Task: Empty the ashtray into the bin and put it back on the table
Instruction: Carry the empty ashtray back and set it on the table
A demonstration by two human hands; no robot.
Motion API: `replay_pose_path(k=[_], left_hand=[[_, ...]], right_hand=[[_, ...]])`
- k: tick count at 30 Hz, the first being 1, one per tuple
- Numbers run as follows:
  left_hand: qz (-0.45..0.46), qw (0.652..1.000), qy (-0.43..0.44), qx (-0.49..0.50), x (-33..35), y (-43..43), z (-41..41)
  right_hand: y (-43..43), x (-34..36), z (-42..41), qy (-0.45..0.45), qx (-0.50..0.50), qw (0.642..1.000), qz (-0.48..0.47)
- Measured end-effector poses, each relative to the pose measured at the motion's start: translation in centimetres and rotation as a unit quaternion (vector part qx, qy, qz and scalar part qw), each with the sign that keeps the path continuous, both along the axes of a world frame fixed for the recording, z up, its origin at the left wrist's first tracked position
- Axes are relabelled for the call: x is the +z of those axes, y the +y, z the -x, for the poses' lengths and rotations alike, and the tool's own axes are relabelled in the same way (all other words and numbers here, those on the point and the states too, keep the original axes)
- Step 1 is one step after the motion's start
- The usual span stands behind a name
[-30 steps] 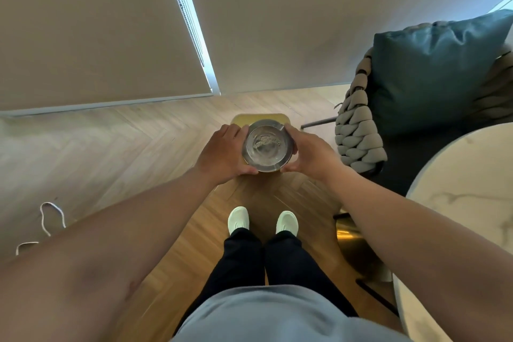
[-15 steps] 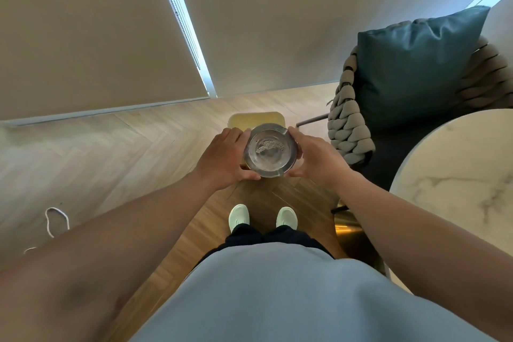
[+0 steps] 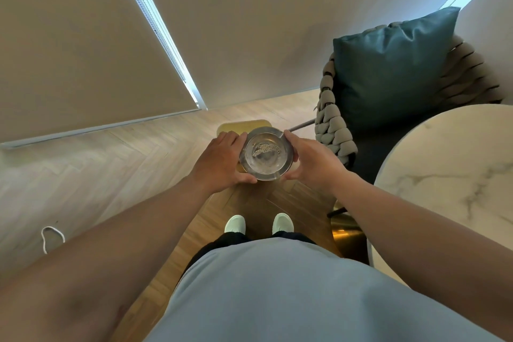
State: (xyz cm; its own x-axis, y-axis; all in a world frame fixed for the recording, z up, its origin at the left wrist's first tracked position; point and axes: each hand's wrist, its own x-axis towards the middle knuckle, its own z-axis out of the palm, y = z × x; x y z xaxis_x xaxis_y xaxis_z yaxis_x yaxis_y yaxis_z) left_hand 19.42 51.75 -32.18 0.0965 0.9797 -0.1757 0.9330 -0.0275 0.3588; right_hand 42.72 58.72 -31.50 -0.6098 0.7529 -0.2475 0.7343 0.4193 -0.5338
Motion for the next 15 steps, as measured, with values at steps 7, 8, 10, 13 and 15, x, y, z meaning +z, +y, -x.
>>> replay_pose_path(k=[7, 8, 10, 13, 15], left_hand=[[0.001, 0.997, -0.002, -0.083, 0.4, 1.7, -1.0], [0.000, 0.995, -0.004, -0.103, 0.5, 2.1, -1.0], [0.000, 0.989, -0.005, -0.145, 0.9, 2.5, -1.0], [0.003, 0.979, -0.003, -0.201, 1.2, 2.6, -0.9], [0.000, 0.971, 0.001, -0.238, 1.2, 2.5, -1.1]], right_hand=[[-2.0, 0.1, -1.6, 0.003, -0.079, 0.997, -0.012], [-2.6, 0.1, -1.7, 0.002, -0.098, 0.995, -0.015], [-4.1, 0.0, -1.7, 0.000, -0.136, 0.990, -0.023], [-6.9, 0.2, -1.5, -0.004, -0.197, 0.980, -0.031], [-8.9, 0.4, -1.5, -0.007, -0.238, 0.971, -0.036]])
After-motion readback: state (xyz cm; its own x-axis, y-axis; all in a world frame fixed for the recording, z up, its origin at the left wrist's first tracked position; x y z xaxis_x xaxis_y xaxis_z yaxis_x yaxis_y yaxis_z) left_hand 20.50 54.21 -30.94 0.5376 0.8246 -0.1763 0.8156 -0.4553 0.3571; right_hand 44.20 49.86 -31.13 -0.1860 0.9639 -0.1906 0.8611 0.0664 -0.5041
